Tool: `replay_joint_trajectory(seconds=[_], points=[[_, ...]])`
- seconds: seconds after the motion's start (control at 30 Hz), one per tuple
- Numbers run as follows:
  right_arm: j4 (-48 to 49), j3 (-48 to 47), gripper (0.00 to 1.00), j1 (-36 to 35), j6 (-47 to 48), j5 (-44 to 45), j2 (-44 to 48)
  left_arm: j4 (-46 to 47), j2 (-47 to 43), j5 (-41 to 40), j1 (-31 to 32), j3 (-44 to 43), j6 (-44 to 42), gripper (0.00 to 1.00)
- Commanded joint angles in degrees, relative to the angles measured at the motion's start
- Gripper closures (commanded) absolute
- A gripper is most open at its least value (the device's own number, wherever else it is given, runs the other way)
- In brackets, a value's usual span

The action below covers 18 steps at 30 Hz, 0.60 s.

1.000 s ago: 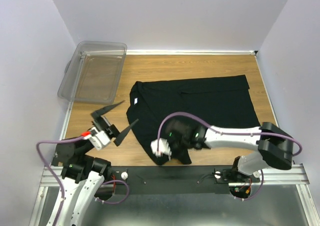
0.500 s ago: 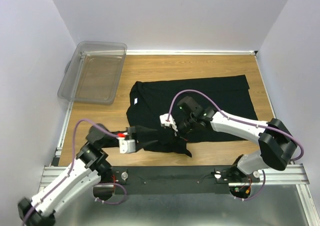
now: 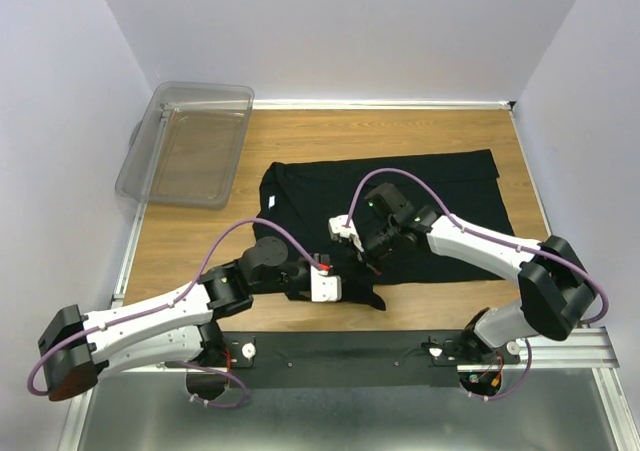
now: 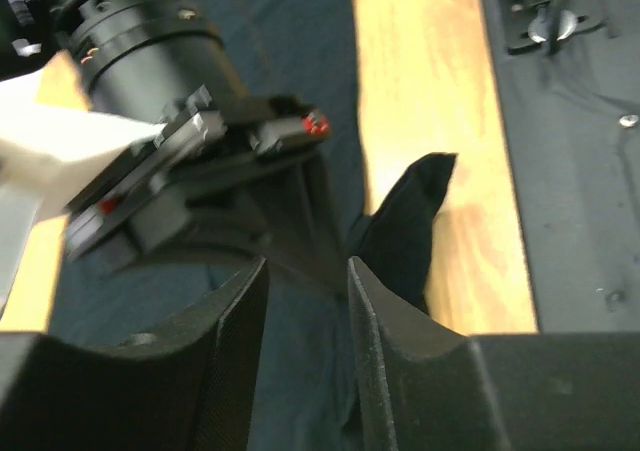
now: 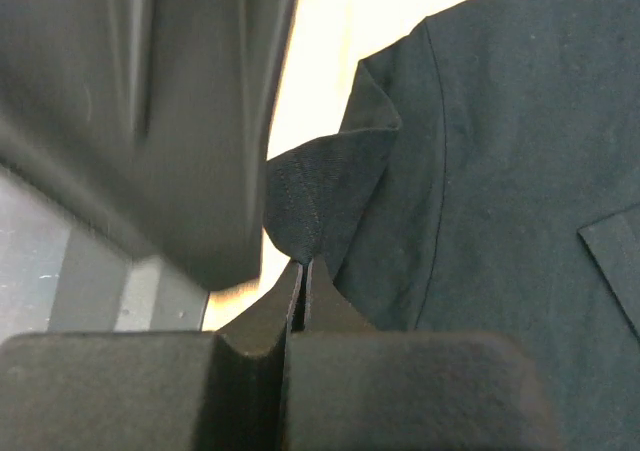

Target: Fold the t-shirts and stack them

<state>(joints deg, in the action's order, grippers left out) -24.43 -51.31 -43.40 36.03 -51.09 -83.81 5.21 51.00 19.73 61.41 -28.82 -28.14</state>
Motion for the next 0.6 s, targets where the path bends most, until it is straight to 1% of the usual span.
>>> replay_joint_trajectory(seconds=[0.0, 0.13, 0.17, 0.27, 0.37, 0.47, 0.57], points=[[-2.29, -0.46, 0.99, 2.26, 1.14, -4.98, 1.81, -2.05, -4.50, -5.05, 0.56, -0.63, -3.58, 0.53], [-3.26, -0.46, 1.00, 3.76, 2.02, -6.91, 2.33, -5.12, -5.48, -4.26, 0.64, -0.80, -6.48, 0.51], [-3.35, -0.72, 0.99, 4.19, 2.03, -7.44, 2.07, -6.95, -5.04, -2.60, 0.56, -0.97, -8.23, 0.51], [-3.87, -0.90, 0.99, 4.46, 2.29, -7.88, 1.72, -8.81, -4.42, -1.09, 0.64, -1.24, -10.79, 0.50], [-4.14, -1.25, 0.99, 4.64, 2.29, -8.23, 1.55, -10.48, -2.49, -1.01, 0.64, -2.38, -12.02, 0.50], [-4.40, -1.43, 0.99, 4.64, 2.29, -8.67, 1.46, -11.36, 1.71, -1.36, 0.64, -3.70, -13.08, 0.50], [-4.58, -1.51, 0.99, 4.64, 2.38, -8.68, 1.46, -11.45, 4.09, -1.88, 0.73, -4.67, -13.78, 0.50]])
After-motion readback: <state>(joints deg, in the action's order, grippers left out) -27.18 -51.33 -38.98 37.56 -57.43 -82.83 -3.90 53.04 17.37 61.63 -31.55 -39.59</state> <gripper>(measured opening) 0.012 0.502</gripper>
